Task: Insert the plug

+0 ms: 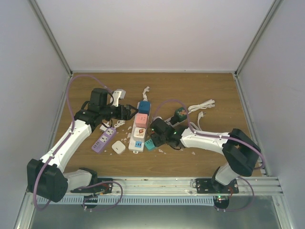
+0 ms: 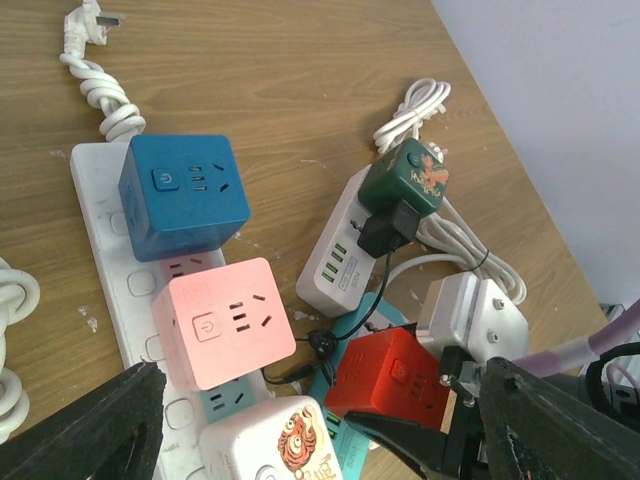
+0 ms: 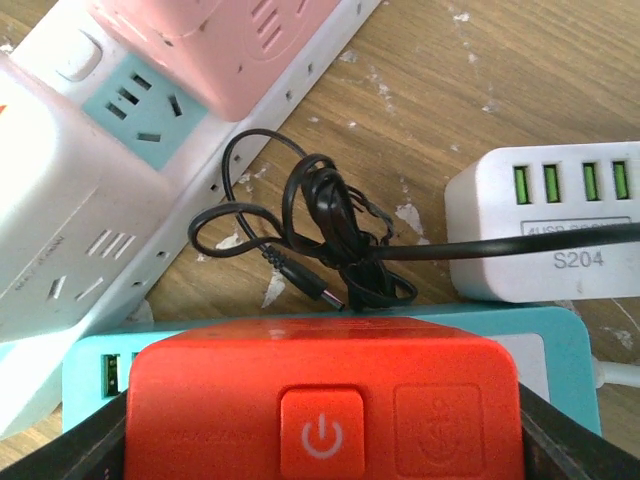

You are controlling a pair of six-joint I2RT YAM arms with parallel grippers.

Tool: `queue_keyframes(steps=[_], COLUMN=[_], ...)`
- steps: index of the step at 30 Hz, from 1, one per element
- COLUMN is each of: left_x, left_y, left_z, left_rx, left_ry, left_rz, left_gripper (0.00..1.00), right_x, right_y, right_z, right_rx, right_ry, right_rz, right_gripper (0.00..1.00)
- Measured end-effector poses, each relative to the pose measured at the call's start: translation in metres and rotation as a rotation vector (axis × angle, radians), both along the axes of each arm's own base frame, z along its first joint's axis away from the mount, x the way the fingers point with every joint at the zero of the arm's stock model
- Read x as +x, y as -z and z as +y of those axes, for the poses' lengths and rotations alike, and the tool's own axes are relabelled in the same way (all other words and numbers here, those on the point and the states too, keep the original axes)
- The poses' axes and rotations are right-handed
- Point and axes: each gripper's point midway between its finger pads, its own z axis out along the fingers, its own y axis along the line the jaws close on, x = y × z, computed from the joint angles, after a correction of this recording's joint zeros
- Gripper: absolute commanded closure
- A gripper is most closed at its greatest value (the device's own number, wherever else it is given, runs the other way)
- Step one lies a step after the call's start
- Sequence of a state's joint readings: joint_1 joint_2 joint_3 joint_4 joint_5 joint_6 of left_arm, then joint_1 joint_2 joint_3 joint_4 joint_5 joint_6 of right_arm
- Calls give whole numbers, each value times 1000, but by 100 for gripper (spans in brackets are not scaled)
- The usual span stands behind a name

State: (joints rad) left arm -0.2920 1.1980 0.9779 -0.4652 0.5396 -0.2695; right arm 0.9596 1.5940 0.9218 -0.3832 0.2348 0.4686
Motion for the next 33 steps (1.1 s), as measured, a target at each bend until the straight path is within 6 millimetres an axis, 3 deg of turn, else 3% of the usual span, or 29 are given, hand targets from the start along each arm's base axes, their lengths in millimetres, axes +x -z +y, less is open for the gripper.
queue_keyframes(steps=[10, 15, 19, 27, 33], left_x=[0, 0, 0, -1, -1], left_y=[1, 1, 1, 2, 2], left_z=[0, 1, 1, 1, 1], left_rx=[1, 1, 1, 3, 3], left_ry=[-3, -4, -4, -4, -4], left_rz=[5, 6, 7, 13, 13], left_gripper=[15, 14, 15, 15, 14], right_x=[-4, -9, -13, -14, -16], right_y=[-7, -9, -9, -5, -3], right_z=[-24, -28, -27, -30, -31], right_rx=[-31, -50, -44, -25, -8], right_ry=[42, 33, 20, -10, -34], right_rz=[-24, 4, 32, 95, 79], right_gripper=[22, 14, 19, 45, 54])
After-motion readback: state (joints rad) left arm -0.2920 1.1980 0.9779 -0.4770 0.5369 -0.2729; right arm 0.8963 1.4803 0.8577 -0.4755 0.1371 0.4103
